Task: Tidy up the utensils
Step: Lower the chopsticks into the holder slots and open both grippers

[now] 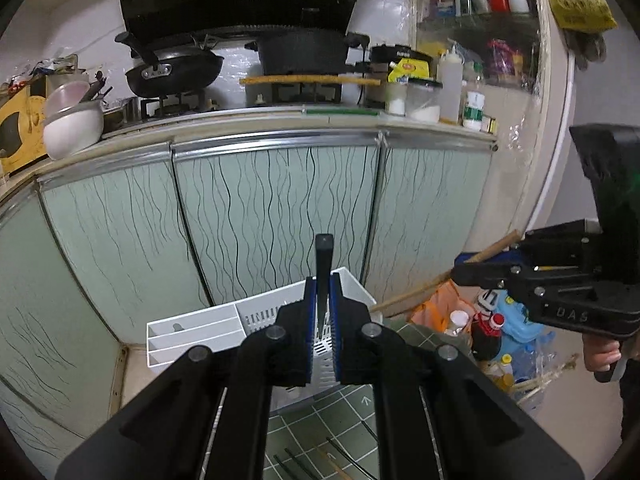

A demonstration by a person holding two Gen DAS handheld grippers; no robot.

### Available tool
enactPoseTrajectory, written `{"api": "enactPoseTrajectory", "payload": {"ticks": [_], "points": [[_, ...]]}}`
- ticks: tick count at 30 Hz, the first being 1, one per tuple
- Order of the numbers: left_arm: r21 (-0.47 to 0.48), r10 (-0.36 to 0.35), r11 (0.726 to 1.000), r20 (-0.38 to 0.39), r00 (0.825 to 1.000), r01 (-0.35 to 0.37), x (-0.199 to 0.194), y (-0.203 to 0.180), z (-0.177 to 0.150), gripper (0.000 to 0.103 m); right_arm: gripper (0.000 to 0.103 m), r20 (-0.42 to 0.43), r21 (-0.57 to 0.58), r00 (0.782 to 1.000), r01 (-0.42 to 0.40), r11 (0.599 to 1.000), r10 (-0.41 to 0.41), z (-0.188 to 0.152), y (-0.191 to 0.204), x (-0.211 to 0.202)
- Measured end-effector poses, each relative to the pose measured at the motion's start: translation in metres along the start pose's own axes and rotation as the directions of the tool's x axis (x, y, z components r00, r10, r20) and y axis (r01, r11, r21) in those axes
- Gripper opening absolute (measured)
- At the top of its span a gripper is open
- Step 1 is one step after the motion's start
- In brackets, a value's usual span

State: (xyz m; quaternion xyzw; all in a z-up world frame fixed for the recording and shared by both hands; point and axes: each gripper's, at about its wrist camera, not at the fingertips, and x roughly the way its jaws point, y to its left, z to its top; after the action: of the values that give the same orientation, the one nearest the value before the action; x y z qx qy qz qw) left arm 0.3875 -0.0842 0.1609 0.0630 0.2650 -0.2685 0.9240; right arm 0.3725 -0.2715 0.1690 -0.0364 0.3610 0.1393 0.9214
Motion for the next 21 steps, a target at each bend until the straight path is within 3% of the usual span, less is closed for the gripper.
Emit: {"api": "enactPoseTrajectory", "payload": {"ticks": [5, 6, 7, 9, 10, 11, 13, 15, 21], "points": [[0.009, 0.009, 1.0, -0.012, 1.0, -0.009, 0.013, 0.0, -0.006, 0.008, 0.007, 0.032, -0.008, 0.999, 0.007, 1.0, -0.007, 0.0, -0.001, 0.008], [0.009, 0.008, 1.0, -0.013, 1.0, -0.008, 0.013, 0.0, -0.005, 0.008, 0.01, 0.038, -0.001, 0.999, 0.001, 1.0, -0.001, 0.0, -0.002, 0.008], [0.015, 0.013, 1.0, -0.009, 1.0, -0.013, 0.013, 0.0, -0.005, 0.011, 0.028, 0.048, 0.005, 0.999, 0.006, 1.0, -0.006, 0.001, -0.003, 0.007], [0.024, 0.038, 0.999, -0.003, 0.999, -0.038, 0.01, 0.0, -0.006, 0.04, 0.055, 0.077, 0.004, 0.997, 0.025, 1.0, -0.025, 0.001, -0.003, 0.001], [0.025, 0.058, 0.998, 0.015, 0.998, -0.059, 0.005, 0.0, -0.005, 0.073, 0.065, 0.096, 0.001, 0.995, 0.039, 0.999, -0.039, 0.0, -0.003, -0.002], [0.024, 0.074, 0.997, 0.032, 0.997, -0.075, 0.001, 0.0, -0.005, 0.087, 0.068, 0.104, 0.003, 0.993, 0.048, 0.999, -0.048, 0.0, -0.003, -0.004], [0.028, 0.061, 0.998, 0.051, 0.997, -0.063, -0.006, 0.0, -0.004, 0.088, 0.084, 0.127, 0.009, 0.99, 0.061, 0.998, -0.062, -0.001, -0.004, -0.01], [0.044, 0.094, 0.994, 0.048, 0.994, -0.096, -0.009, -0.002, -0.004, 0.094, 0.095, 0.142, 0.01, 0.987, 0.08, 0.997, -0.081, -0.001, -0.003, -0.015], [0.085, 0.166, 0.982, 0.049, 0.985, -0.17, -0.022, -0.01, -0.011, 0.099, 0.095, 0.162, 0.023, 0.981, 0.1, 0.995, -0.103, -0.007, 0.002, -0.027]]}}
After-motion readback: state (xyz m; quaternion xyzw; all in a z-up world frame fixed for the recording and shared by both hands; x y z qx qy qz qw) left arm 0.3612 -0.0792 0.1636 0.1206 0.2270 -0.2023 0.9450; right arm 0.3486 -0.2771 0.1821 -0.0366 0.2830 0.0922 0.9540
